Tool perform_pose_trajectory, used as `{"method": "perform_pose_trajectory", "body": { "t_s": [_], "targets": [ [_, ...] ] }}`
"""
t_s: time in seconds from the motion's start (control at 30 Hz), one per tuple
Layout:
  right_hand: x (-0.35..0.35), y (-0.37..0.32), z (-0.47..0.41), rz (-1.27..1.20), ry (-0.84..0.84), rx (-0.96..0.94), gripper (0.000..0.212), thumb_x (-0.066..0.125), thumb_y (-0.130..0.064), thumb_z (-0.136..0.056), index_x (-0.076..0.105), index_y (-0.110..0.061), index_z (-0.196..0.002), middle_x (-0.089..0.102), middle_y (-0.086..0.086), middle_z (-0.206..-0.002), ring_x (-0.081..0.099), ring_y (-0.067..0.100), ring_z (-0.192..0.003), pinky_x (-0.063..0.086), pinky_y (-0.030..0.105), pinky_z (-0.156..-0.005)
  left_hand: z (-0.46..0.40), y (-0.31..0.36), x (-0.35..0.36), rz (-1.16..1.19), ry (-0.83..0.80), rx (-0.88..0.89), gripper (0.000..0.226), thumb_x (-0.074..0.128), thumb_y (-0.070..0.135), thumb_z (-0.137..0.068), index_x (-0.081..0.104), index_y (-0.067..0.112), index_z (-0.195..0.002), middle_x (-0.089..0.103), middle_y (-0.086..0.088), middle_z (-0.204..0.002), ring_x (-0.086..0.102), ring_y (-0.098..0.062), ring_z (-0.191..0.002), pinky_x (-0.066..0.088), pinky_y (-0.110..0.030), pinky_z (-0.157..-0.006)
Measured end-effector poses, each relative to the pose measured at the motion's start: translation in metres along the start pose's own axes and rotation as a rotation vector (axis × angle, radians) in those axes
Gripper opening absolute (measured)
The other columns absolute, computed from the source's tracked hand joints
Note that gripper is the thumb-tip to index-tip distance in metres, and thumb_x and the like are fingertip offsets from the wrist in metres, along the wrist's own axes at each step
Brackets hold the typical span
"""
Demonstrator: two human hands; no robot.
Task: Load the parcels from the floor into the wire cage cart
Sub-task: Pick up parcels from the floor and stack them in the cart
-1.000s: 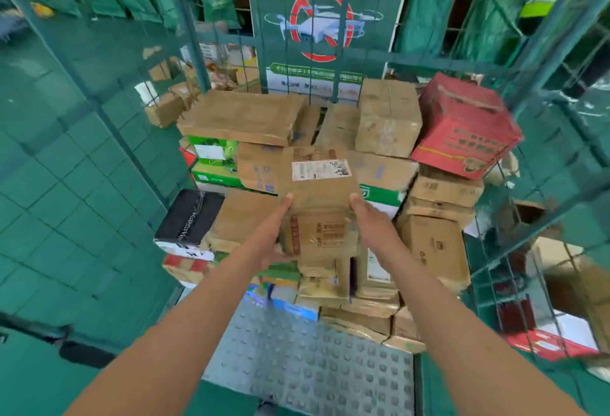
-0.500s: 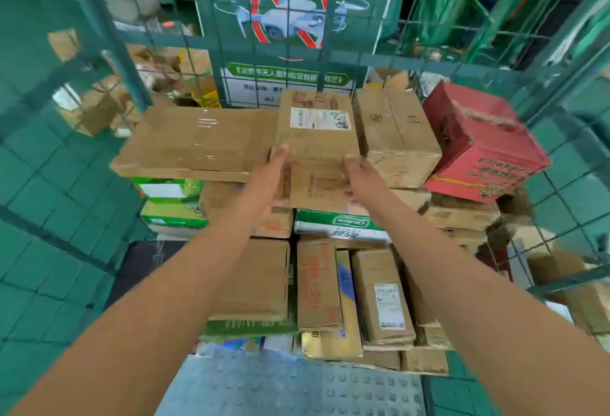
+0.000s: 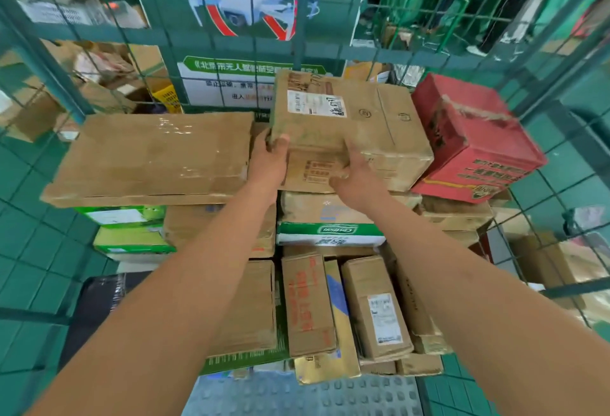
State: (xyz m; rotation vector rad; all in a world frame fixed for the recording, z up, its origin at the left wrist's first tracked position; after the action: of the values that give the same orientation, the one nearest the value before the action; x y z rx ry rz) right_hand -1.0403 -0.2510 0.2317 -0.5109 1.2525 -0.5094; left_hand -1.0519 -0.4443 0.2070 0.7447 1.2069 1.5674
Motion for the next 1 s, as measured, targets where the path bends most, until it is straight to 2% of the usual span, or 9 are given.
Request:
{"method": "perform_pose_trajectory", "body": {
  "t_s": [0.13,0.3,0.43,0.53,0.63,0.73,0.8,0.93,1.0],
  "targets": [
    [0.005,0.005,0.003,0.05,-0.001,0.012,0.103,0.065,-0.029,-0.09,-0.009,-0.045,-0.159,0.035,0.006,-0.161,0.053,0.034,-0.13,0.05,0.047,-0.103,0.003,-0.001,0.004,-0.039,0.004,0.056,0.051,0.052,0.047,-0.104,0.039,0.033,-0.152,0.055,0.006,-0.139,0.057,-0.019,-0.121,0.048,-0.043,-0.106],
    [-0.002,0.002,0.012,-0.15,-0.114,0.116,0.098,0.061,-0.022,-0.099,-0.014,-0.039,-0.161,0.046,0.0,-0.152,0.059,0.022,-0.111,0.046,0.033,-0.09,0.017,-0.004,-0.005,0.112,-0.115,-0.16,0.076,0.068,0.054,-0.093,0.028,0.039,-0.156,0.058,0.001,-0.142,0.063,-0.025,-0.113,0.054,-0.043,-0.084],
    [-0.006,0.008,0.063,-0.431,-0.112,0.178,0.093,0.062,-0.029,-0.1,-0.007,-0.042,-0.161,0.033,0.004,-0.164,0.042,0.028,-0.143,0.04,0.043,-0.113,0.064,-0.033,-0.012,0.146,-0.116,-0.216,0.098,0.077,0.061,-0.083,0.016,0.047,-0.158,0.033,0.006,-0.163,0.047,-0.026,-0.135,0.052,-0.048,-0.095],
    [0.001,0.034,0.119,-0.664,-0.1,0.314,0.077,0.061,-0.029,-0.102,0.013,-0.036,-0.162,0.034,0.004,-0.163,0.049,0.029,-0.137,0.048,0.044,-0.105,0.118,-0.074,-0.003,0.153,-0.197,-0.303,0.082,0.073,0.059,-0.087,0.029,0.046,-0.155,0.035,0.007,-0.16,0.046,-0.024,-0.136,0.055,-0.042,-0.089],
    [0.012,0.071,0.194,-0.792,-0.095,0.452,0.064,0.055,-0.036,-0.105,0.026,-0.026,-0.16,0.047,0.013,-0.154,0.058,0.034,-0.126,0.048,0.048,-0.108,0.19,-0.111,0.01,0.15,-0.359,-0.377,0.061,0.067,0.046,-0.097,0.041,0.034,-0.151,0.05,0.005,-0.144,0.053,-0.023,-0.131,0.049,-0.048,-0.107],
    [0.022,0.114,0.281,-0.904,-0.097,0.566,0.045,0.049,-0.035,-0.108,0.047,-0.019,-0.149,0.063,0.017,-0.137,0.06,0.038,-0.125,0.047,0.047,-0.109,0.259,-0.151,0.021,0.156,-0.527,-0.469,0.033,0.064,0.042,-0.099,0.057,0.031,-0.13,0.061,0.001,-0.138,0.06,-0.024,-0.124,0.045,-0.05,-0.112],
    [0.029,0.151,0.339,-0.958,-0.064,0.626,0.041,0.05,-0.04,-0.107,0.052,-0.021,-0.142,0.068,0.004,-0.126,0.063,0.027,-0.122,0.049,0.039,-0.105,0.302,-0.176,0.032,0.119,-0.59,-0.507,0.03,0.063,0.044,-0.099,0.058,0.03,-0.125,0.065,0.0,-0.135,0.062,-0.023,-0.122,0.047,-0.048,-0.11],
    [0.041,0.224,0.46,-1.094,0.121,0.727,0.049,0.053,-0.034,-0.105,0.052,-0.003,-0.143,0.061,0.023,-0.138,0.061,0.041,-0.116,0.047,0.047,-0.104,0.404,-0.215,0.064,0.04,-0.684,-0.551,0.037,0.062,0.043,-0.1,0.059,0.023,-0.131,0.066,-0.001,-0.13,0.066,-0.019,-0.108,0.052,-0.039,-0.092],
    [0.047,0.252,0.527,-1.137,0.214,0.778,0.042,0.055,-0.033,-0.104,0.059,-0.005,-0.135,0.069,0.017,-0.128,0.066,0.031,-0.105,0.053,0.037,-0.088,0.462,-0.231,0.079,-0.008,-0.772,-0.573,0.026,0.06,0.042,-0.101,0.063,0.023,-0.12,0.068,-0.002,-0.123,0.066,-0.018,-0.103,0.05,-0.039,-0.092]
  ]
}}
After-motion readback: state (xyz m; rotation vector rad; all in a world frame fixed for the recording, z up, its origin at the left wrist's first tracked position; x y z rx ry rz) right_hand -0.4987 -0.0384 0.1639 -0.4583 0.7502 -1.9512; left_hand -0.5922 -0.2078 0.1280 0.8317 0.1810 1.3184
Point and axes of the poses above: each hand's wrist, its own z-axis away from the middle knuckle, its own x-axis out of the palm, y = z × x, the point moved 4 cm from there along -z, towards the middle knuckle
